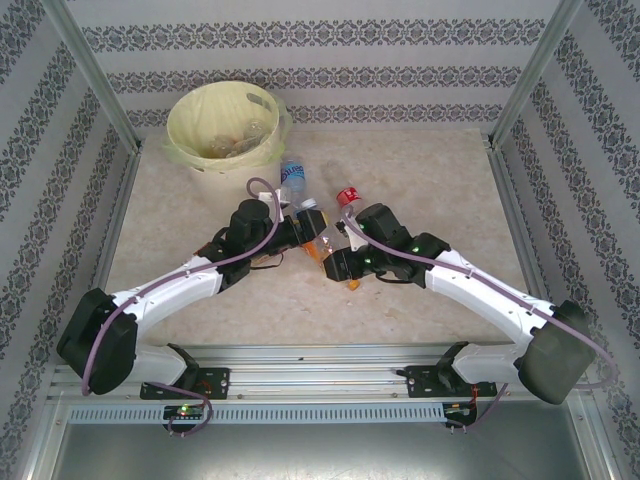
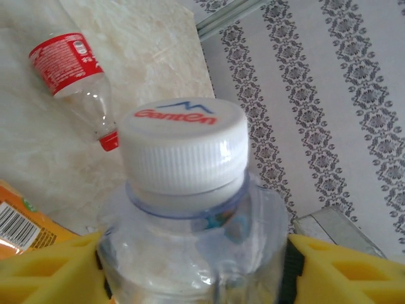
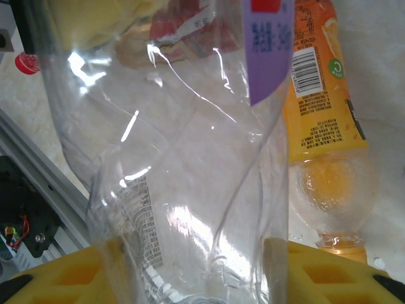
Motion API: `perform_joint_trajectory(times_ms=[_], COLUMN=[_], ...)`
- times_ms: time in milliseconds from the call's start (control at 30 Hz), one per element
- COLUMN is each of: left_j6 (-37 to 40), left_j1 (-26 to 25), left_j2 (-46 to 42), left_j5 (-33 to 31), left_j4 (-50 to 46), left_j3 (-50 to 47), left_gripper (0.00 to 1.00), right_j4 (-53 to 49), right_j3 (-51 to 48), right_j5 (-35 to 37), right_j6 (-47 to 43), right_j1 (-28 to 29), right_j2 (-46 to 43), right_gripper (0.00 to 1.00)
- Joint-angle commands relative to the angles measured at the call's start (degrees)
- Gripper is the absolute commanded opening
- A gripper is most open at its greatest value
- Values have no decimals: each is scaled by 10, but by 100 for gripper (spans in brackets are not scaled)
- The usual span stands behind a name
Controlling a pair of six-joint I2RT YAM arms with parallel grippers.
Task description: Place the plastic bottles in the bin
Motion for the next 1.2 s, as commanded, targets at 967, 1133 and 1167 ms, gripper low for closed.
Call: perform_joint_trajectory(times_ms=[967,1133,1167], left_j6=[221,254,254], left_j1=[137,196,211], left_j2=[-27,22,33], left_j5=[57,31,28], left_j4=[-313,-373,-376], left_j3=[307,431,454], left_gripper=[53,53,53], right_j4=[50,52,51], right_j3=[22,33,34], right_j5=[64,70,72], right_j6=[83,86,86], right_j1=[12,12,11], right_j2=[-170,-178,-179], right_gripper=[98,98,98])
